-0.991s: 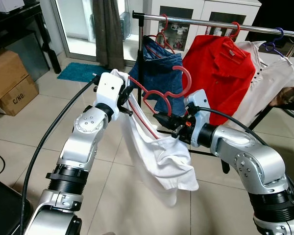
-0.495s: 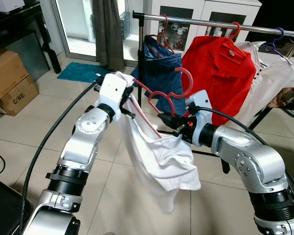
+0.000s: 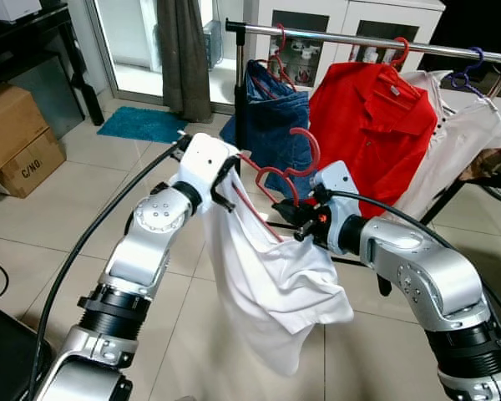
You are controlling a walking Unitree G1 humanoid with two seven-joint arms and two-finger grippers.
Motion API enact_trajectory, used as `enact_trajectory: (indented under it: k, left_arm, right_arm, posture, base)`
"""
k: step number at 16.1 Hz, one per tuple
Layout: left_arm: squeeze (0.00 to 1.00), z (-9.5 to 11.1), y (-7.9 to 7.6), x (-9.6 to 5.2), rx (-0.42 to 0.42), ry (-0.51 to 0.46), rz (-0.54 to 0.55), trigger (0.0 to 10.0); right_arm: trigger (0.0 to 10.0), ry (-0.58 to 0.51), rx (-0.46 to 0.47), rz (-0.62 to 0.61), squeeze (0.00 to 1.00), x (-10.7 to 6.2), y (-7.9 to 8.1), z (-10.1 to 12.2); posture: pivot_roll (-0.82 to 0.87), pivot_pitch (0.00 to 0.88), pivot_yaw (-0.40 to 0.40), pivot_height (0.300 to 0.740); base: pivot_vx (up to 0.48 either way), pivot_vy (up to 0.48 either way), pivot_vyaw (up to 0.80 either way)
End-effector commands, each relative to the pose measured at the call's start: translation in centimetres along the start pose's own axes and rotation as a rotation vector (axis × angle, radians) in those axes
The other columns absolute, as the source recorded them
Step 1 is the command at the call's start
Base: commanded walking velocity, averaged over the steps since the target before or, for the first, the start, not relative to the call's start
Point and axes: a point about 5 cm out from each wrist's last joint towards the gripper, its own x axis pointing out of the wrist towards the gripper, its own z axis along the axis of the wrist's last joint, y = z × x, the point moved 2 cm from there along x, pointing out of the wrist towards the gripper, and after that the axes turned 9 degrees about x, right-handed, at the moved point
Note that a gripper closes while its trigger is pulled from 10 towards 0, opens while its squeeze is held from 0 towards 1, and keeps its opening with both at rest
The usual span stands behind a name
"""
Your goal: Hang hanger
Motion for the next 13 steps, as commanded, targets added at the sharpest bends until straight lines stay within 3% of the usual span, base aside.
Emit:
enact_trajectory:
  k: [1,4,5,6,7,11,13]
  left_arm:
    - [0.00,0.6,-0.4,0.0,0.024,-0.016,-0.026,0.0]
    - [0.00,-0.8,0.6,-0.5,0.021,0.066,0.046,0.0]
    - [0.00,-1.2,1.0,-0.8,0.005,0.086,0.060,10.0]
    - [0.00,-1.3,1.0,-0.8,-0.017,0.084,0.054,10.0]
    - [1.00,-1.1,1.1,-1.1,-0.031,0.067,0.035,10.0]
    - [1.00,-0.8,1.9,-2.5,-0.069,-0.001,-0.117,10.0]
    - [1.00,0.4,4.1,-3.4,-0.071,-0.056,-0.169,10.0]
  right_arm:
    - [10.0,0.006,-0.021,0.005,0.00,0.0,0.1,0.2]
    - [10.0,0.004,-0.024,0.004,0.00,0.2,0.1,0.3]
    - [10.0,0.000,-0.016,0.005,0.00,0.2,0.0,0.5]
    - [10.0,-0.003,-0.012,0.007,0.00,0.2,0.0,0.5]
    - [10.0,-0.006,-0.008,0.007,0.00,0.2,-0.1,0.6]
    - [10.0,0.000,-0.027,-0.004,0.00,0.2,-0.4,0.5]
    - [10.0,0.013,-0.064,0.001,0.00,0.1,-0.6,0.5]
  posture:
    - [-0.17,0.000,-0.026,0.740]
    - [-0.17,0.000,-0.039,0.740]
    - [-0.16,0.000,-0.042,0.740]
    - [-0.16,0.000,-0.042,0.740]
    - [-0.16,0.000,-0.041,0.740]
    - [-0.16,0.000,-0.039,0.740]
    - [-0.15,0.000,-0.032,0.740]
  base:
    - [0.000,0.000,0.00]
    - [0.000,0.000,0.00]
    - [0.000,0.000,0.00]
    - [0.000,0.000,0.00]
    - [0.000,0.000,0.00]
    - [0.000,0.000,0.00]
    - [0.000,0.000,0.00]
